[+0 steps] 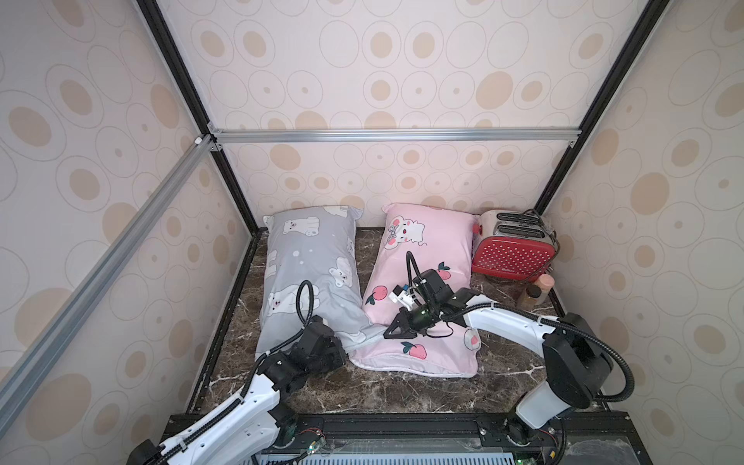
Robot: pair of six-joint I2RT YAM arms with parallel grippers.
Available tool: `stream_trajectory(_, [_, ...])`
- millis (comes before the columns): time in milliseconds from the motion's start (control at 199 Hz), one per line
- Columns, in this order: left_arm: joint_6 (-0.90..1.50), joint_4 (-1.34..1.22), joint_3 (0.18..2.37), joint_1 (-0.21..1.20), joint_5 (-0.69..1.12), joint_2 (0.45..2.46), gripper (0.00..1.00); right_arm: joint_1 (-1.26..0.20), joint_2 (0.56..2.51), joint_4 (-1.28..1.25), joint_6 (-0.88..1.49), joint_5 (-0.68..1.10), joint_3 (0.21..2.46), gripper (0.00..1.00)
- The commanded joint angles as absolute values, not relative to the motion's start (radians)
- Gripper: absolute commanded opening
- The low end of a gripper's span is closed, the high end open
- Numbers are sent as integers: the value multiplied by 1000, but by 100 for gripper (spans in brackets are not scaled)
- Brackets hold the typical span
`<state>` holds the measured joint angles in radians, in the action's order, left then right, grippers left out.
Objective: Zip up pillowcases
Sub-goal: Zip the zipper on the pillowcase.
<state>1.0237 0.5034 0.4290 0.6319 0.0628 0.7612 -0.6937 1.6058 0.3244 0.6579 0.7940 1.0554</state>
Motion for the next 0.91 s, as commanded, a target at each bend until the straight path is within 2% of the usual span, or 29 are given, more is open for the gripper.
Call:
stream_trajectory(0, [1023,765,463,618,-93,738,0,-688,1566,377,648,765,1092,0])
stream_trajectory(277, [1133,958,409,558,-258,542,0,-665,1567,522,543,701,1271,0])
stream_trajectory(427, [1197,990,364,556,-272,457,0,-621,1593,559,499,677,1395,0])
stream_trajectory(764, [1203,1005,366,556,-298,512,0,-546,1692,616,443,676,1659,0])
stream_trajectory(900, [1200,1004,370,557,-303,529,0,-526,1710,625,432,675,1696,0])
